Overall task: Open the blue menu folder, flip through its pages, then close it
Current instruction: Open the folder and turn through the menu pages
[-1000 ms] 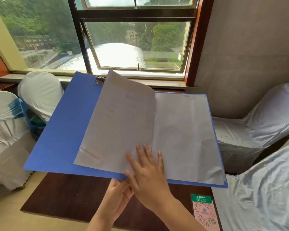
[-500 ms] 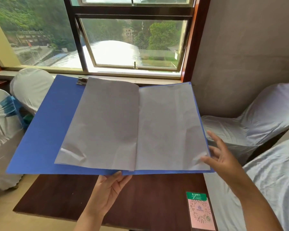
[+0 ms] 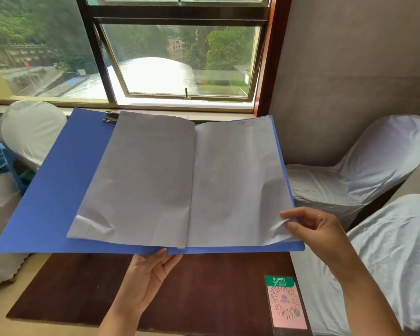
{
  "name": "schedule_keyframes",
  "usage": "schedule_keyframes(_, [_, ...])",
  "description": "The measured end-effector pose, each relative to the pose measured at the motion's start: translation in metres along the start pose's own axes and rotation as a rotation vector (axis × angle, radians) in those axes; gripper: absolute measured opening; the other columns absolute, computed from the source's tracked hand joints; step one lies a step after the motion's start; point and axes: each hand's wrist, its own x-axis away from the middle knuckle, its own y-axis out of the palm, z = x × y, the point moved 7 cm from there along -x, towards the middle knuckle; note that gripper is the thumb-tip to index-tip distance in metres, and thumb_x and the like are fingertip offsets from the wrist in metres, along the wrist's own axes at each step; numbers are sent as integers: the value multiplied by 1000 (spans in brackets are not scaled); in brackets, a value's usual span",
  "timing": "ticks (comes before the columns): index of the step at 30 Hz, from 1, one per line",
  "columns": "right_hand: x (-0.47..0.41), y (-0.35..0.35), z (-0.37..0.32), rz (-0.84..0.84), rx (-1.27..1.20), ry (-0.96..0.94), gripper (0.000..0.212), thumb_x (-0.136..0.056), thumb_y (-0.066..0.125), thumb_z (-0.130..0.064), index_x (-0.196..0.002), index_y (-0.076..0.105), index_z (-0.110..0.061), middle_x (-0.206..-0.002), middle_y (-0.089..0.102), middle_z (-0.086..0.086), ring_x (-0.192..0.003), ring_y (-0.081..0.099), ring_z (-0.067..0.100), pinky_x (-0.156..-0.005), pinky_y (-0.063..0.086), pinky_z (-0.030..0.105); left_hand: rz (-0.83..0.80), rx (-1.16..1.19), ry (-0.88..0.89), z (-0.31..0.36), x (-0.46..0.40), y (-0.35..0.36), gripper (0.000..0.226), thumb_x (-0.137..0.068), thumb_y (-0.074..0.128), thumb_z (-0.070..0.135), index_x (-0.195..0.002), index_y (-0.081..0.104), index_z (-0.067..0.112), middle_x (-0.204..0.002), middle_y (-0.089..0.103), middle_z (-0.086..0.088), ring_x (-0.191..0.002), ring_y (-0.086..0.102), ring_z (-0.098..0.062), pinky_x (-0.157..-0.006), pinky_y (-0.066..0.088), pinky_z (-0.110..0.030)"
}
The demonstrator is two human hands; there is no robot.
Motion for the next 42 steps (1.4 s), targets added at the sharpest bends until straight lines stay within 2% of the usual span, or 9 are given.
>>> schedule_keyframes(4, [-1, 5, -2, 118, 140, -69, 29, -81, 69, -6, -67, 69, -32, -83, 73, 0, -75, 68, 16, -66, 57, 25, 25, 13, -10, -2, 1, -2, 44, -76, 50, -8, -109, 63, 17, -95, 74, -12, -87, 72, -27, -69, 59, -35])
schedule_keyframes(10, [11, 15, -35, 292, 383, -323, 19, -80, 68, -11, -83, 64, -29, -120, 59, 2, -111, 53, 15, -82, 54, 25, 53, 13, -6, -1, 4, -4, 46, -76, 50, -9, -113, 61, 18, -99, 73, -12, -92, 70, -29, -69, 59, -37])
schedule_keyframes(13, [7, 23, -27, 216, -361, -76, 18, -92, 49, -31, -105, 59, -39, -107, 72, -4, -95, 69, 10, -73, 58, 20, 58, 19, -7, -2, 6, -3, 46, -76, 51, -9, -112, 60, 18, -97, 74, -12, -91, 71, -29, -68, 60, -37])
schedule_keyframes(16, [1, 43, -11, 102, -863, 175, 29, -99, 35, -19, -113, 59, -26, -90, 78, 0, -80, 74, 17, -56, 61, 31, 62, 4, -4, -3, 7, -4, 46, -75, 53, -9, -111, 58, 18, -93, 74, -12, -88, 71, -29, -67, 60, -37])
schedule_keyframes(19, [-5, 63, -6, 86, -521, 233, 26, -95, 45, -1, -107, 61, -18, -88, 75, -6, -80, 70, 11, -52, 58, 23, 45, -9, -14, -6, 8, -2, 44, -75, 53, -10, -112, 55, 13, -90, 74, -13, -86, 72, -30, -68, 59, -38])
schedule_keyframes(23, [-15, 102, -18, -114, 9, 147, 49, -93, 52, -7, -138, 36, -18, -134, 50, 6, -124, 45, 29, -97, 41, 23, 13, -5, -24, -11, 7, 4, 51, -77, 53, -11, -119, 56, 19, -109, 70, -14, -100, 67, -34, -73, 58, -39])
schedule_keyframes(28, [-3, 151, -58, -274, 77, -235, 59, -98, 36, -33, -129, 1, -68, -128, 1, -61, -120, 5, -34, -103, 15, 10, 5, -1, -29, -17, 7, 6, 60, -78, 54, -11, -132, 45, 15, -109, 70, -15, -102, 66, -35, -77, 57, -41])
schedule_keyframes(34, [16, 195, -60, -323, 487, -392, 61, -98, 34, -35, -138, -7, -53, -158, -6, -11, -143, -14, 8, -117, 1, 34, -93, 15, -7, -13, 12, 25, 54, -84, 50, -8, -129, 52, 21, -126, 62, -15, -109, 62, -31, -81, 55, -39])
schedule_keyframes(42, [31, 221, -44, -391, 848, -456, 55, -96, 23, -47, -147, 5, -33, -159, -6, -8, -140, -24, 8, -111, -24, 41, -68, 2, 8, -12, 15, 25, 54, -84, 48, 1, -135, 41, 17, -126, 63, -13, -109, 63, -26, -74, 57, -32])
